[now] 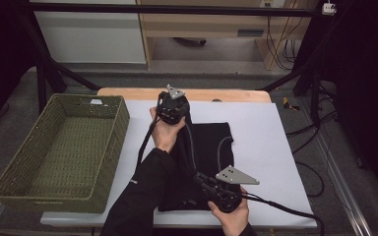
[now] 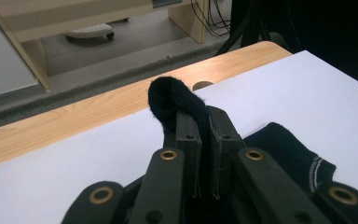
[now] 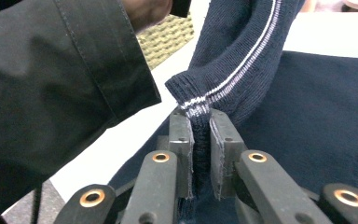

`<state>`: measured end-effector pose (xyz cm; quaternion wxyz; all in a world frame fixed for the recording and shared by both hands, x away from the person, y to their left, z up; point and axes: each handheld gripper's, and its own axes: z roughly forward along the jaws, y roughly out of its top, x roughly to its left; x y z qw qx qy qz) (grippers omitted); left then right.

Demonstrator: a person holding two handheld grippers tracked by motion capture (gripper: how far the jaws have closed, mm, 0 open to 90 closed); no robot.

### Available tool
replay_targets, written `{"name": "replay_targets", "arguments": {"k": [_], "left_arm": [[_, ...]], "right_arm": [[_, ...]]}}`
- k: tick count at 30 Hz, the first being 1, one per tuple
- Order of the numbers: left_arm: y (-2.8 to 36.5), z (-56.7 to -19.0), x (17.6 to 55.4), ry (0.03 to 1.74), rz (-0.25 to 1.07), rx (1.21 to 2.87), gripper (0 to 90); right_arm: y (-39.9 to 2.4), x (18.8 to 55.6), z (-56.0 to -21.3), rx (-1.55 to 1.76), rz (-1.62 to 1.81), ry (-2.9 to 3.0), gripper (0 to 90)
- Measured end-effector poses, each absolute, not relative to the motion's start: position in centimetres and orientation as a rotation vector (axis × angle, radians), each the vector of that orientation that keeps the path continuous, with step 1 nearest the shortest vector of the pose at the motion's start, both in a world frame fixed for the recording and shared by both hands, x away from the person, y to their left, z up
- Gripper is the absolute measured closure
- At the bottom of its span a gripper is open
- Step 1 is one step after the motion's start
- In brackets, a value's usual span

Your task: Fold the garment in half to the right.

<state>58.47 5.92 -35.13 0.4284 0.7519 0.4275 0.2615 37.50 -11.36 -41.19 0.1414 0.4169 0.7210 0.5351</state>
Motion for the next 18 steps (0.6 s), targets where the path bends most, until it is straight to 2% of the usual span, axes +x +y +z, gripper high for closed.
{"name": "replay_targets", "arguments": {"k": [18], "left_arm": [[2.1,-37.7,60.4,1.068,0.573,1.884,83.8]], "right_arm": [[-13.6,38.0,-42.5,1.293,1.435,2.052,81.0]]}}
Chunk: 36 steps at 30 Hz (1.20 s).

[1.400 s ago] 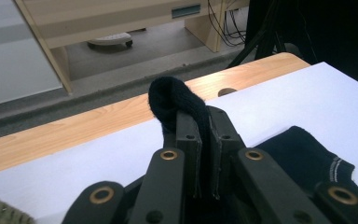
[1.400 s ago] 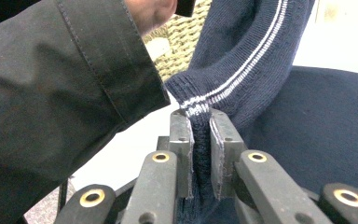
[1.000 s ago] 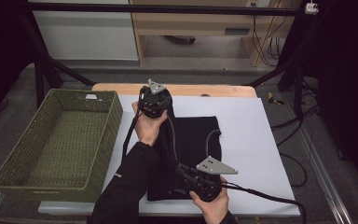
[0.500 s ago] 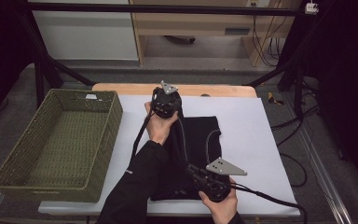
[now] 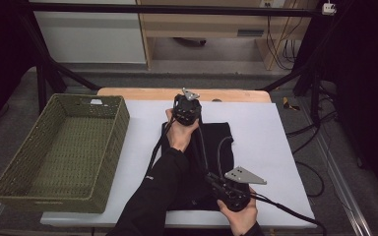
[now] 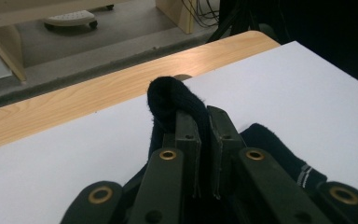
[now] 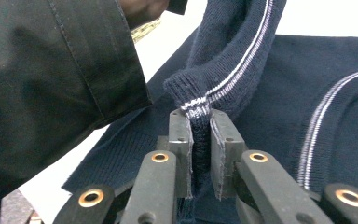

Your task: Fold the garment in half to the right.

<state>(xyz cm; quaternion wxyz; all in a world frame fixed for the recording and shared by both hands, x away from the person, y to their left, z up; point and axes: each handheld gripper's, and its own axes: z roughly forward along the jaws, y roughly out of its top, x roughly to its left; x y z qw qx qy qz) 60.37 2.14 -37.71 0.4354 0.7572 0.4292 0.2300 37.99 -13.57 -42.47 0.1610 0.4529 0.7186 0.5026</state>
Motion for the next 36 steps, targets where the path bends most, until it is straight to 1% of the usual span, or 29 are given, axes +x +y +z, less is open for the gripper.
{"name": "replay_targets", "arguments": {"k": [7,10,11,13,14,16,17,18,19,20,21,22,26,28,31,33,34,36], "left_arm": [[0.5,-38.0,60.7,1.037,0.595,1.888,83.8],[-0.3,-38.3,61.4,1.021,0.587,1.928,82.7],[-0.6,-38.6,61.7,1.003,0.565,1.941,79.9],[-0.8,-39.1,61.9,0.981,0.537,1.918,64.2],[-0.7,-39.2,61.9,0.972,0.513,1.896,61.3],[-0.2,-39.2,61.6,0.971,0.461,1.849,49.1],[0.2,-39.1,61.3,0.971,0.449,1.835,47.1],[0.7,-38.9,61.1,0.966,0.44,1.81,43.4],[1.3,-38.7,60.8,0.964,0.43,1.795,39.5],[1.9,-38.5,60.5,0.961,0.425,1.782,36.6],[2.6,-38.3,60.2,0.953,0.433,1.777,34.4],[3.2,-38.2,59.8,0.949,0.442,1.776,31.8],[6.1,-38.2,58.2,0.94,0.435,1.726,20.5],[7.5,-38.5,57.5,0.947,0.419,1.711,17.9],[9.3,-39.0,56.5,0.974,0.403,1.729,10.4],[10.3,-39.2,55.7,0.982,0.43,1.742,8.8],[10.8,-39.2,55.3,0.982,0.433,1.751,7.4],[11.6,-39.3,54.5,0.984,0.405,1.758,6.1]], "right_arm": [[-14.6,37.9,-42.4,1.329,1.39,2.019,80.8],[-15.1,37.9,-42.4,1.349,1.355,1.994,79.8],[-15.3,37.9,-42.5,1.362,1.34,1.987,78.6],[-15.7,37.9,-42.8,1.389,1.3,1.973,73.8],[-16.1,37.9,-43.1,1.403,1.278,1.966,69.8],[-17.4,38.0,-44.0,1.449,1.245,1.948,59.0],[-18.1,38.1,-44.3,1.476,1.252,1.936,54.3],[-18.6,38.3,-44.6,1.486,1.248,1.939,46.5],[-19.0,38.4,-44.8,1.476,1.251,1.942,40.8],[-19.2,38.6,-44.9,1.442,1.27,1.949,40.2],[-19.2,38.8,-44.8,1.402,1.279,1.975,37.0],[-19.3,39.2,-44.7,1.385,1.279,2.006,32.1],[-19.7,40.3,-44.5,1.353,1.366,2.07,23.2],[-20.2,40.8,-44.3,1.343,1.416,2.074,21.7],[-20.9,41.3,-43.9,1.299,1.427,2.072,15.6],[-21.2,41.6,-43.7,1.28,1.418,2.083,12.0],[-21.4,41.6,-43.6,1.274,1.413,2.088,11.9],[-21.7,41.8,-43.4,1.264,1.42,2.101,11.1]]}}
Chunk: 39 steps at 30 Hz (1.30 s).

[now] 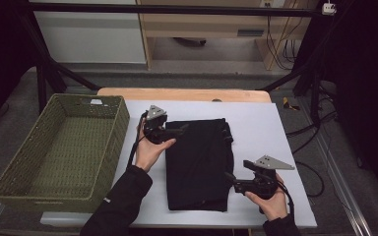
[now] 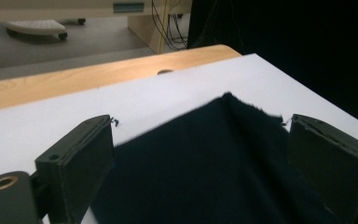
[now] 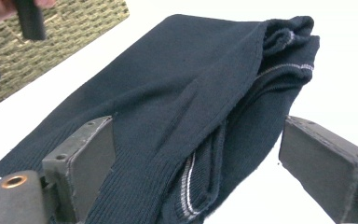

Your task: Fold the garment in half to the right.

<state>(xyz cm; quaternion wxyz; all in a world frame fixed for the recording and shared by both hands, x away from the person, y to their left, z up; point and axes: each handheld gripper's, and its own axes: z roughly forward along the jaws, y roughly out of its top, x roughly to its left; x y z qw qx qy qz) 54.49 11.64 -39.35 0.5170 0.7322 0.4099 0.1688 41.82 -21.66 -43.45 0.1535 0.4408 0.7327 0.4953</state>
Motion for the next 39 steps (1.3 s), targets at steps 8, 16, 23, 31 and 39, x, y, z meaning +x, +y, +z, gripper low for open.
{"name": "replay_targets", "arguments": {"k": [8,16,23,31,39], "left_arm": [[13.7,-39.9,50.5,0.929,0.383,1.829,2.0],[15.5,-41.8,46.9,0.937,0.328,1.881,1.3],[15.8,-44.4,44.8,0.956,0.285,1.919,1.4],[15.1,-46.8,42.8,0.95,0.222,1.964,5.3],[14.3,-47.8,42.0,0.943,0.11,2.0,25.8]], "right_arm": [[-21.7,43.0,-43.2,1.239,1.434,2.184,6.2],[-21.2,43.0,-43.7,1.271,1.368,2.22,13.9],[-20.5,43.1,-45.0,1.285,1.276,2.319,25.5],[-19.8,43.4,-45.5,1.295,1.213,2.35,40.3],[-19.3,43.3,-46.1,1.333,1.167,2.376,57.8]]}}
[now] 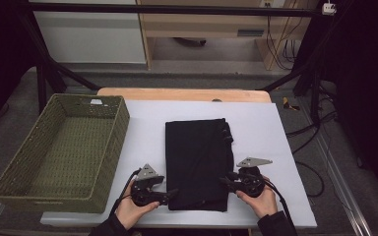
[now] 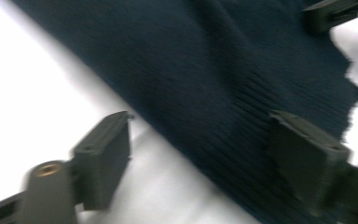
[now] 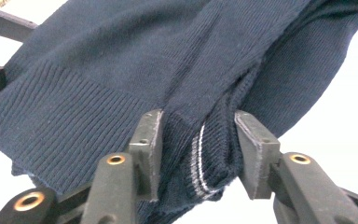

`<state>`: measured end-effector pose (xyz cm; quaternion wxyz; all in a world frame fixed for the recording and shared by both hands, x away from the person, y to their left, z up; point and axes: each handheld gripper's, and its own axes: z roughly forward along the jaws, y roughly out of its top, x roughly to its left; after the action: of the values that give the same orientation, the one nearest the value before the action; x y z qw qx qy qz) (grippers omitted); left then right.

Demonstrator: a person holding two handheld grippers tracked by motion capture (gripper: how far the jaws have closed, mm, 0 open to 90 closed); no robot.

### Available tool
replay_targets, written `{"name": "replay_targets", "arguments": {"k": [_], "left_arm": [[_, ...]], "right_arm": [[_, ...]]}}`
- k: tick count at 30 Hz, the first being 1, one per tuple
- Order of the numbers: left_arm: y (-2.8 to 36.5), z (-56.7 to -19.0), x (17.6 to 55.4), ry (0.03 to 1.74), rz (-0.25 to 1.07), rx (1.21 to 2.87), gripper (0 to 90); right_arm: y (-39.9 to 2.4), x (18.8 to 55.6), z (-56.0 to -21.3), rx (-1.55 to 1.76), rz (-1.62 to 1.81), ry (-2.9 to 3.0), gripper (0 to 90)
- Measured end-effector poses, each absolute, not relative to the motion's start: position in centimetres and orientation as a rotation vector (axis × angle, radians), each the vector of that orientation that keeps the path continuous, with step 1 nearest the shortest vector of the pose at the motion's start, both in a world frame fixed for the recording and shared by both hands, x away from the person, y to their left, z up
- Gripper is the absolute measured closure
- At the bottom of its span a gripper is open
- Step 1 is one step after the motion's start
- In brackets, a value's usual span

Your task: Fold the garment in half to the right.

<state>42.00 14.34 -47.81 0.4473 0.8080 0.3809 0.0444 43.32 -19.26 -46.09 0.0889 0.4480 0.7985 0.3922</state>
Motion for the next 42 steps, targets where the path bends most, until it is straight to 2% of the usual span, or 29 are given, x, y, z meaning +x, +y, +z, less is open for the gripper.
{"name": "replay_targets", "arguments": {"k": [2,4,11,17,20,23,26,27,29,33,37,42], "left_arm": [[14.3,-47.9,42.0,0.954,0.086,2.003,29.4],[14.3,-48.0,42.0,0.965,0.053,1.996,36.7],[13.5,-48.4,41.4,0.959,0.085,2.016,50.9],[13.7,-48.5,41.6,0.967,0.072,2.011,51.7],[13.8,-48.5,41.5,0.97,0.073,2.009,50.4],[14.0,-48.3,41.6,0.979,0.072,1.999,48.5],[14.2,-48.2,41.6,0.998,0.067,1.977,46.9],[14.3,-48.1,41.7,1.002,0.069,1.971,46.8],[14.4,-47.9,41.6,1.008,0.08,1.962,46.9],[14.3,-47.8,41.5,1.022,0.096,1.96,47.7],[14.0,-48.3,41.7,1.061,0.06,1.96,50.1],[13.1,-48.3,41.4,1.056,0.1,1.992,62.4]], "right_arm": [[-19.2,43.2,-46.0,1.342,1.153,2.388,64.5],[-19.1,43.2,-46.0,1.346,1.14,2.388,71.7],[-18.7,43.1,-45.8,1.412,1.116,2.366,78.6],[-19.1,41.8,-43.7,1.443,1.204,2.365,79.0],[-19.4,41.5,-43.8,1.474,1.173,2.379,78.8],[-19.7,41.8,-45.2,1.544,1.084,2.403,76.7],[-20.2,41.8,-45.8,1.56,1.116,2.407,69.8],[-20.3,41.8,-45.7,1.546,1.133,2.4,65.6],[-20.6,41.5,-45.5,1.457,1.169,2.363,49.8],[-20.9,41.5,-45.5,1.423,1.217,2.292,36.4],[-20.4,41.8,-45.9,1.419,1.232,2.286,31.2],[-19.4,42.0,-46.7,1.407,1.151,2.288,38.2]]}}
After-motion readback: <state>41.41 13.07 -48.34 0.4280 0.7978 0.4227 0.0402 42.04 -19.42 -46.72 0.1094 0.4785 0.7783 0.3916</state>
